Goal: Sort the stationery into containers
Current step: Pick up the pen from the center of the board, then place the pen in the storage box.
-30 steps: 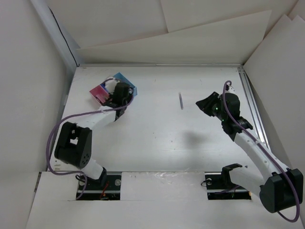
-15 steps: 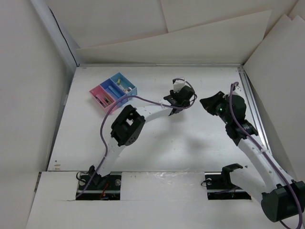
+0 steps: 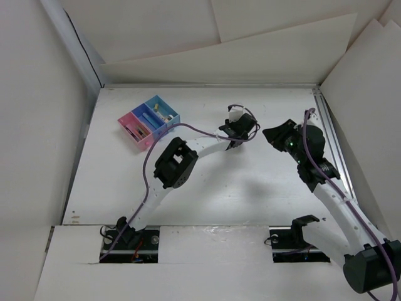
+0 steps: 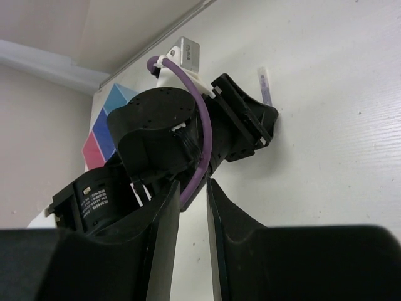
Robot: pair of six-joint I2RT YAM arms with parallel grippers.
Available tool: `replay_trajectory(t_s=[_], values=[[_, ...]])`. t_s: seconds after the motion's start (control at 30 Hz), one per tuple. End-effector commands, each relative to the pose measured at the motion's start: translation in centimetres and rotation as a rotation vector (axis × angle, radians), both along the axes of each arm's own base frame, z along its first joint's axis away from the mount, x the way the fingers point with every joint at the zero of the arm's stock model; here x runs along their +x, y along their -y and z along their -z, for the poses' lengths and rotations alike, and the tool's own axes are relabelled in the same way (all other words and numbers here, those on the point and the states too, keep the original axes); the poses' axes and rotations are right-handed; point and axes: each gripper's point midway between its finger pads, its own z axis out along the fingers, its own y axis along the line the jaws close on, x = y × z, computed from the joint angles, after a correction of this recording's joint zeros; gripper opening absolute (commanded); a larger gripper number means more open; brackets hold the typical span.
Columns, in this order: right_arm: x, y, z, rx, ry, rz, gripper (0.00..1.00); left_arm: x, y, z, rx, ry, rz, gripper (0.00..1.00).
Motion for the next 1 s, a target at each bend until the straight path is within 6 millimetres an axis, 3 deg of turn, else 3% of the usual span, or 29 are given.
replay_trajectory(t_s=[0.0,0.1,0.2,0.33,0.47,0.5,0.57,0.6,0.63,0.67,0.7,0.73,0.8,0.83,0.87,0.93,0.97], values=[[-0.1,-0.1,-1.4,0.017,0.051,-0.013,0.3,-0.4,-0.3,1.1,0.034,-0.028,0.002,0.34],[0.1,-0.2,-1.1,0.015,0.042,-0.013,0.3,-0.5,-0.9,1.4,0.059,-0.027,-0.014,0.27],[0.1,-0.2,-1.1,0.015,0.042,-0.013,0.3,-1.1,-2.1,1.6,0.087,-0.032,-0.027,0.04],[0.1,0.0,-1.1,0.013,0.043,-0.004,0.3,-1.5,-4.1,0.3,0.119,0.0,-0.057,0.0],[0.1,0.0,-1.1,0.013,0.043,-0.004,0.3,-2.4,-5.8,-4.0,0.073,0.083,-0.062,0.0],[0.1,0.0,-1.1,0.013,0.043,-0.004,0.3,-2.3,-7.6,-6.0,0.052,0.1,-0.086,0.0],[0.1,0.0,-1.1,0.021,0.04,-0.001,0.31,-2.2,-9.1,-7.8,0.0,0.105,-0.088,0.0],[0.1,0.0,-1.1,0.021,0.04,-0.001,0.33,-1.8,-9.8,-11.1,-0.091,0.144,-0.106,0.0],[0.1,0.0,-1.1,0.021,0.04,-0.001,0.34,-1.3,-12.6,-10.4,-0.098,0.123,-0.143,0.0],[0.1,0.0,-1.1,0.021,0.04,-0.001,0.35,-1.1,-13.7,-11.1,-0.131,0.126,-0.156,0.0],[0.1,-0.2,-1.1,0.023,0.04,-0.01,0.36,-0.9,-14.6,-12.1,-0.181,0.137,-0.161,0.0],[0.2,-0.2,-0.8,0.021,0.03,-0.01,0.36,-0.7,-17.8,-13.1,-0.201,0.158,-0.216,0.0],[0.2,-0.6,-0.5,0.023,0.018,-0.031,0.38,-0.8,-20.5,-14.3,-0.226,0.192,-0.274,0.0],[0.3,-0.6,0.0,0.02,0.004,-0.031,0.38,-1.0,-21.8,-16.2,-0.263,0.228,-0.297,0.0],[0.4,-0.8,0.4,0.02,-0.008,-0.04,0.38,-1.0,-24.3,-15.2,-0.261,0.215,-0.354,0.0],[0.6,-0.9,0.3,0.02,-0.01,-0.04,0.38,-0.9,-27.1,-15.4,-0.291,0.222,-0.422,0.0],[0.6,-0.9,0.3,0.02,-0.01,-0.04,0.38,-0.8,-30.2,-15.1,-0.302,0.227,-0.487,0.0]])
